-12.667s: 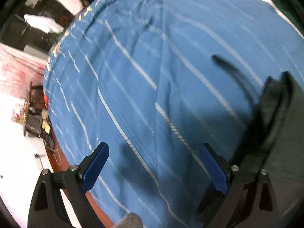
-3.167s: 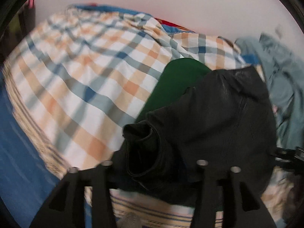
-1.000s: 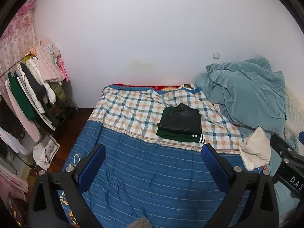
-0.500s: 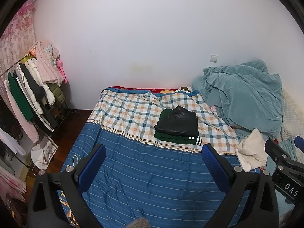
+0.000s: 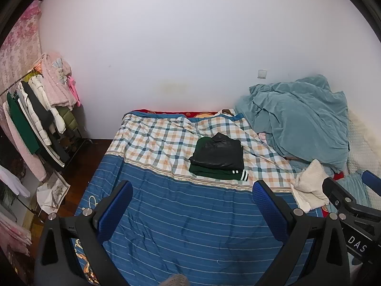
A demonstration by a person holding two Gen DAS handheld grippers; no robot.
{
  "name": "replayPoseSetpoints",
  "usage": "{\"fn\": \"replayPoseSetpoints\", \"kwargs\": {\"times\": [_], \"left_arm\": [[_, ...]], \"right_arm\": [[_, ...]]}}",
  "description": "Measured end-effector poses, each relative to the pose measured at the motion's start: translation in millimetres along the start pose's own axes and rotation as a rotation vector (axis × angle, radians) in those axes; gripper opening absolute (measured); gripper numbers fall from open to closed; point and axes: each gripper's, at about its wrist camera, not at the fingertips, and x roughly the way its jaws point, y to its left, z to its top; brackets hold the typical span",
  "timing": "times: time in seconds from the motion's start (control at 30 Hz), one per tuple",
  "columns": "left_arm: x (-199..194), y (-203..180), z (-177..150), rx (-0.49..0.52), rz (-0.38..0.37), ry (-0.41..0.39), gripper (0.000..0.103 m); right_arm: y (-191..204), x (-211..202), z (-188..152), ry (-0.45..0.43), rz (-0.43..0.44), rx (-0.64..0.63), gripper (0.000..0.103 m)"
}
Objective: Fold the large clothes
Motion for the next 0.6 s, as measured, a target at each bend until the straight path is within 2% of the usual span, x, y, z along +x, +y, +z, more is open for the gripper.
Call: {"fn": "replayPoseSetpoints", "kwargs": {"times": [0.6], "left_arm": [[-5,-3,1,0.006,-0.010,-0.021,0.103]], "right_arm": [[-3,-11,-3,-0.010,-0.003,0.005,0.099]]}}
